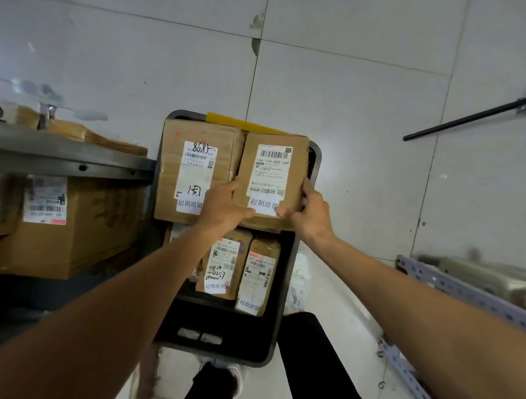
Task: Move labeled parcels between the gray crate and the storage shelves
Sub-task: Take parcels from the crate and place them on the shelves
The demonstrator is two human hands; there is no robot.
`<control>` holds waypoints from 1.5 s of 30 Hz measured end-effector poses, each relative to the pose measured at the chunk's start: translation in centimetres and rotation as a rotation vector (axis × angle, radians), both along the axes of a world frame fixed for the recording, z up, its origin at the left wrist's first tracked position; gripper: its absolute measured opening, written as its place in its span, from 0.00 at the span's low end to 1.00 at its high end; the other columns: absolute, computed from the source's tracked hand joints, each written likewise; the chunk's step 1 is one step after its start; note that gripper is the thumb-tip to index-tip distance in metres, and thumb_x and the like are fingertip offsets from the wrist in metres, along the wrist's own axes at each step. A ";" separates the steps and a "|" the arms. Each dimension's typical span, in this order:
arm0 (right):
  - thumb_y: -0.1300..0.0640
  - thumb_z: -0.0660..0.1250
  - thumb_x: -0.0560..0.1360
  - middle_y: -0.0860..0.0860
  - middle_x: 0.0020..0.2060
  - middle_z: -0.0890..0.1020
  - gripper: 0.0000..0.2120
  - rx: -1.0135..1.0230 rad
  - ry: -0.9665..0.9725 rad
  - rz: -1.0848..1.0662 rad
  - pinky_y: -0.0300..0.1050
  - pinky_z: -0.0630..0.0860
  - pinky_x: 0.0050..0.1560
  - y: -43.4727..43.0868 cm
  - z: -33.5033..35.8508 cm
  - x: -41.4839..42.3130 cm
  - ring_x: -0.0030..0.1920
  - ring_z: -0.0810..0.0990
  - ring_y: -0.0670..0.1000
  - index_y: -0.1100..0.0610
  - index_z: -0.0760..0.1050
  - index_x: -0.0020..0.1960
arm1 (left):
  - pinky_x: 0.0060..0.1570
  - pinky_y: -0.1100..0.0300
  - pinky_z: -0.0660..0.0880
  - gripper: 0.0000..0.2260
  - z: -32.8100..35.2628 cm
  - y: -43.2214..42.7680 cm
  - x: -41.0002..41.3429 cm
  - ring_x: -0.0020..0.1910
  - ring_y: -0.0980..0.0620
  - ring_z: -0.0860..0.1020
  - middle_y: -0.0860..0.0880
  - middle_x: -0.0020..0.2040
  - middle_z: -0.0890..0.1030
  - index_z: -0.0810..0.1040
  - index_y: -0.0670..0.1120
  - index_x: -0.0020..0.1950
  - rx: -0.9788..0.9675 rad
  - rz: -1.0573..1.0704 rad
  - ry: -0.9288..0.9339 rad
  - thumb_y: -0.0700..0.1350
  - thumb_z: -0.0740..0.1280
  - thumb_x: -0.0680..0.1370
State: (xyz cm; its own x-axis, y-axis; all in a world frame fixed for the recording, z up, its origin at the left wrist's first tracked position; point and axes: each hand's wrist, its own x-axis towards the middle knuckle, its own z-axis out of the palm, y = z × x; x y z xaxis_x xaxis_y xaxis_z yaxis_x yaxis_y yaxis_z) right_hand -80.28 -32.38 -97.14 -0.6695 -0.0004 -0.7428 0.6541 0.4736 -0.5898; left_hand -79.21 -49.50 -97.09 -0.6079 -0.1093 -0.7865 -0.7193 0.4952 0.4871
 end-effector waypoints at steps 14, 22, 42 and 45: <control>0.55 0.67 0.78 0.58 0.65 0.75 0.23 0.318 -0.081 0.613 0.47 0.71 0.60 0.2 7.2 -1.9 0.65 0.73 0.58 0.60 0.68 0.70 | 0.64 0.51 0.72 0.32 7.6 -0.1 -0.7 0.64 0.46 0.74 0.45 0.68 0.73 0.69 0.47 0.72 -0.156 -0.374 -0.095 0.41 0.75 0.70; 0.47 0.71 0.74 0.57 0.58 0.77 0.22 0.426 0.045 0.930 0.46 0.72 0.48 -0.1 22.8 -4.7 0.56 0.76 0.57 0.59 0.72 0.61 | 0.59 0.51 0.74 0.23 24.0 -0.8 -4.3 0.59 0.48 0.76 0.49 0.59 0.78 0.75 0.49 0.64 -0.301 -0.578 0.098 0.46 0.75 0.71; 0.46 0.72 0.72 0.56 0.57 0.76 0.26 0.722 0.534 1.121 0.46 0.74 0.47 0.0 70.2 2.3 0.53 0.77 0.58 0.59 0.72 0.64 | 0.57 0.47 0.76 0.25 69.1 -2.1 5.5 0.57 0.44 0.78 0.46 0.61 0.79 0.75 0.45 0.67 -0.604 -0.536 0.485 0.50 0.74 0.72; 0.46 0.72 0.72 0.57 0.59 0.77 0.28 0.695 0.636 1.239 0.50 0.77 0.53 -1.0 72.7 4.5 0.56 0.78 0.59 0.59 0.71 0.66 | 0.56 0.49 0.77 0.24 71.8 -2.8 9.5 0.56 0.46 0.79 0.46 0.59 0.80 0.76 0.45 0.66 -0.614 -0.447 0.462 0.49 0.74 0.72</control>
